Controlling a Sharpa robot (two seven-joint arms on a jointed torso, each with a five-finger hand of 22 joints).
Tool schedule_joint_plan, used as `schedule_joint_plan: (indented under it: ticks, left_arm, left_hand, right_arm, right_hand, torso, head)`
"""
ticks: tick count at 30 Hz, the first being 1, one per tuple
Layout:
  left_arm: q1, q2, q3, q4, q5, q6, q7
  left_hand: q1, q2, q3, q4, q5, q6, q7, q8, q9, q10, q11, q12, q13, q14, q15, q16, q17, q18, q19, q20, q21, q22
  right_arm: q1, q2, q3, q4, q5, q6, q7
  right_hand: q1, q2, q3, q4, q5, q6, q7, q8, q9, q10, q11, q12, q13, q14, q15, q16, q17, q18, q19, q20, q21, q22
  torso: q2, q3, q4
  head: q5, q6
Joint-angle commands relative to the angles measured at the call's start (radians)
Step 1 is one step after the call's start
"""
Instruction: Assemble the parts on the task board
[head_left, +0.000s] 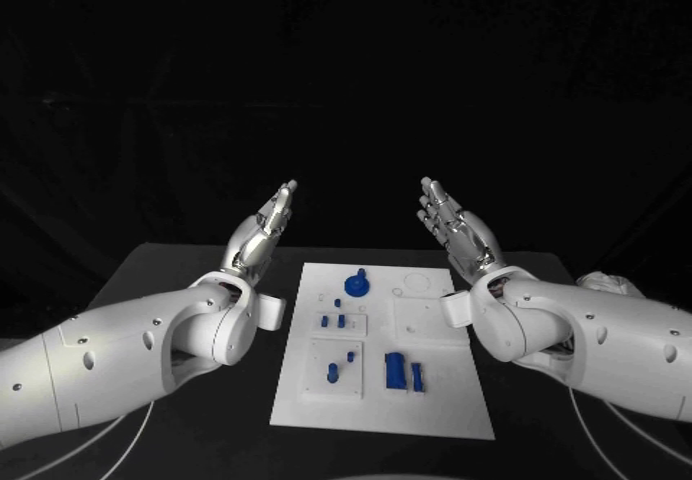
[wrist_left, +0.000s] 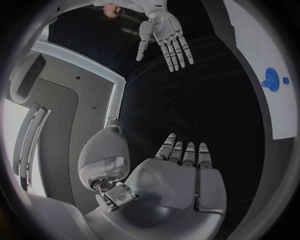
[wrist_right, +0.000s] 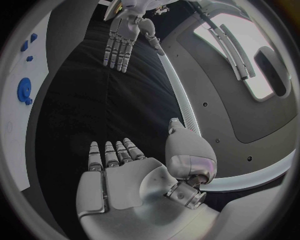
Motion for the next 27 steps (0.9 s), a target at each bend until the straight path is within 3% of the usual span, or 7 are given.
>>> schedule_joint_plan:
  ticks: [1,2,3,7,8,9,27]
  left_arm:
    - [-0.015,0.011,0.020,0.009,0.131,-0.170,-0.063]
    - [-0.019,0.014,0.027,0.010,0.140,-0.183,-0.067]
    - [-0.023,0.016,0.032,0.012,0.149,-0.194,-0.071]
    - [-0.031,0.022,0.046,0.014,0.168,-0.220,-0.081]
    - [-0.031,0.022,0.046,0.014,0.169,-0.221,-0.081]
    - [-0.031,0.022,0.046,0.014,0.169,-0.221,-0.081]
    - [-0.031,0.022,0.046,0.014,0.169,-0.221,-0.081]
  left_hand:
    - [-0.174,0.046,0.042,-0.046,-0.009,-0.065,0.011,-0.007,-0.003,-0.004,0.049,-0.006,-0.003,0.001,0.011,-0.003,-0.001,-0.022,0.000,-0.021,-0.004,-0.025]
    - [-0.184,0.049,0.044,-0.049,-0.009,-0.069,0.011,-0.007,-0.003,-0.004,0.049,-0.006,-0.003,0.001,0.011,-0.003,-0.001,-0.022,0.000,-0.021,-0.004,-0.025]
    - [-0.198,0.053,0.048,-0.052,-0.009,-0.074,0.011,-0.007,-0.003,-0.004,0.049,-0.006,-0.003,0.001,0.011,-0.003,-0.001,-0.022,0.000,-0.021,-0.004,-0.025]
    - [-0.254,0.068,0.128,-0.067,-0.009,-0.094,0.011,-0.007,-0.003,-0.004,0.049,-0.006,-0.003,0.001,0.011,-0.003,-0.001,-0.022,0.000,-0.021,-0.004,-0.025]
    - [-0.262,0.070,0.128,-0.071,-0.009,-0.096,0.011,-0.007,-0.003,-0.004,0.049,-0.006,-0.003,0.001,0.011,-0.003,-0.001,-0.022,0.000,-0.021,-0.004,-0.025]
    - [-0.273,0.140,0.128,-0.141,-0.009,-0.102,0.011,-0.007,-0.003,-0.004,0.049,-0.006,-0.003,0.001,0.011,-0.003,-0.001,-0.022,0.000,-0.021,-0.004,-0.025]
    - [-0.403,0.140,0.128,-0.141,-0.009,-0.197,0.011,-0.007,-0.003,-0.004,0.049,-0.006,-0.003,0.001,0.011,-0.003,-0.001,-0.022,0.000,-0.021,-0.004,-0.025]
  right_arm:
    - [-0.015,0.026,0.018,-0.017,0.139,-0.163,-0.042]
    - [-0.018,0.034,0.025,-0.020,0.150,-0.176,-0.045]
    - [-0.021,0.040,0.031,-0.023,0.160,-0.187,-0.048]
    - [-0.028,0.056,0.043,-0.030,0.181,-0.212,-0.054]
    - [-0.028,0.056,0.043,-0.030,0.181,-0.213,-0.054]
    - [-0.028,0.056,0.043,-0.030,0.181,-0.213,-0.054]
    - [-0.028,0.056,0.043,-0.030,0.181,-0.213,-0.054]
  right_hand:
    - [-0.176,-0.017,0.095,-0.047,-0.037,-0.039,0.007,-0.013,-0.003,0.002,0.017,-0.006,-0.002,0.000,-0.005,-0.003,-0.001,-0.037,0.000,-0.034,-0.005,-0.001]
    - [-0.187,-0.017,0.095,-0.051,-0.040,-0.041,0.007,-0.013,-0.003,0.002,0.017,-0.006,-0.002,0.000,-0.005,-0.003,-0.001,-0.037,0.000,-0.034,-0.005,-0.001]
    - [-0.200,-0.017,0.095,-0.055,-0.042,-0.044,0.007,-0.013,-0.003,0.002,0.017,-0.006,-0.002,0.000,-0.005,-0.003,-0.001,-0.037,0.000,-0.108,-0.005,-0.001]
    - [-0.254,-0.017,0.095,-0.068,-0.114,-0.121,0.007,-0.013,-0.003,0.002,0.017,-0.006,-0.002,0.000,-0.005,-0.003,-0.001,-0.037,0.000,-0.108,-0.005,-0.001]
    - [-0.266,-0.017,0.095,-0.138,-0.114,-0.121,0.007,-0.013,-0.003,0.002,0.017,-0.006,-0.002,0.000,-0.005,-0.003,-0.001,-0.037,0.000,-0.108,-0.005,-0.001]
    - [-0.277,-0.017,0.095,-0.138,-0.114,-0.121,0.007,-0.013,-0.003,0.002,0.017,-0.006,-0.002,0.000,-0.005,-0.003,-0.001,-0.037,0.000,-0.108,-0.005,-0.001]
    - [-0.411,-0.017,0.095,-0.138,-0.114,-0.121,0.007,-0.013,-0.003,0.002,0.017,-0.006,-0.002,0.000,-0.005,-0.003,-0.001,-0.037,0.000,-0.108,-0.005,-0.001]
  torso:
    - [0.012,0.0029,-0.0193]
    - [0.013,0.0033,-0.0216]
    - [0.015,0.0036,-0.0238]
    - [0.019,0.0046,-0.0305]
    - [0.019,0.0047,-0.0313]
    - [0.019,0.0048,-0.0319]
    - [0.020,0.0049,-0.0325]
  head:
    - [0.004,0.064]
    - [0.005,0.074]
    - [0.006,0.083]
    - [0.008,0.112]
    - [0.008,0.116]
    - [0.008,0.119]
    - [0.009,0.121]
